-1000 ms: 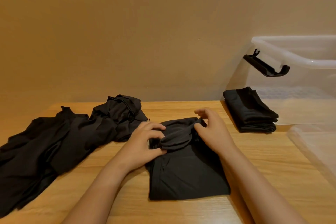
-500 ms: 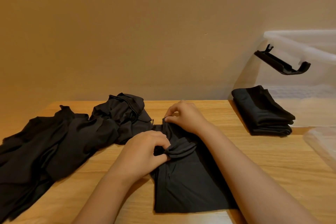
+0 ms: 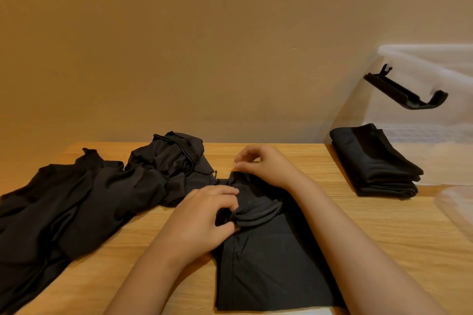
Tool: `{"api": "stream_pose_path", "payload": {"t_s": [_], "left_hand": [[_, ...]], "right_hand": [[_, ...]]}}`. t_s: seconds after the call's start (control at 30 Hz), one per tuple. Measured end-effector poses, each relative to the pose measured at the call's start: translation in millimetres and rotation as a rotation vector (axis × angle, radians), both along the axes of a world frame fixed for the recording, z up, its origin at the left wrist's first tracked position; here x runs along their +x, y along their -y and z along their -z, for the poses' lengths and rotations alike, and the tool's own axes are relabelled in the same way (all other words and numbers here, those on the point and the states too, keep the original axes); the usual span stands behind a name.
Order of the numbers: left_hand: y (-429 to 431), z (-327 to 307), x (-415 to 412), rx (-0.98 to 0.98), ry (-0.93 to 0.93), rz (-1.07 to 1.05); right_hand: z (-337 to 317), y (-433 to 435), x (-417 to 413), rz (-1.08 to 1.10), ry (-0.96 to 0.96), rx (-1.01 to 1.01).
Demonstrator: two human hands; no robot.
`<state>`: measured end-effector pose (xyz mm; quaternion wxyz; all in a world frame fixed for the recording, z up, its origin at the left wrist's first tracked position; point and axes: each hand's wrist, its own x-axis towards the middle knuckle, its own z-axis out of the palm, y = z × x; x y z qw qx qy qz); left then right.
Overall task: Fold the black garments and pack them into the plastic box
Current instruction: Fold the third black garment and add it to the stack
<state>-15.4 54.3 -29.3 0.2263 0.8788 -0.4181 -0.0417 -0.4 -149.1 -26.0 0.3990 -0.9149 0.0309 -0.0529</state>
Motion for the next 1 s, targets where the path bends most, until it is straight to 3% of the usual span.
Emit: {"api": "stream_pose_path", "payload": {"t_s": [0.1, 0.23, 0.3, 0.43, 0.57, 0.7, 0.87, 1.0], "left_hand": [[-0.7, 1.3, 3.4, -0.042, -0.073, -0.013], [1.3, 4.8, 5.1, -0.31, -0.196, -0.071], [5.0, 4.6, 3.3, -0.379, -0.188, -0.102], [6.7, 5.0, 3.6, -0.425, -0.199, -0.112], [4.5, 4.3, 3.1, -0.486, -0.264, -0.12], [3.6, 3.0, 4.4, -0.507, -0.296, -0.109], [7.6, -4.5, -1.0, -0.556, -0.33, -0.097], [19.4, -14.4, 4.3, -0.678, -0.467, -0.188]], "right_hand": [[-14.3, 5.3, -7.1, -0.044, 0.001, 0.015], [-51.9, 31.5, -34.3, 0.044, 0.163, 0.267], [-55.3, 42.7, -50.4, -0.003, 0.068, 0.279], [-37.6, 48.2, -68.4, -0.2, -0.306, 0.097], [-28.4, 49.5, -76.9, -0.264, -0.408, 0.044], [-23.4, 54.6, -79.6, -0.202, -0.305, 0.019], [-30.0, 64.2, -87.9, -0.126, -0.105, 0.286], [-27.9, 60.4, -83.5, -0.009, 0.036, 0.407]]}}
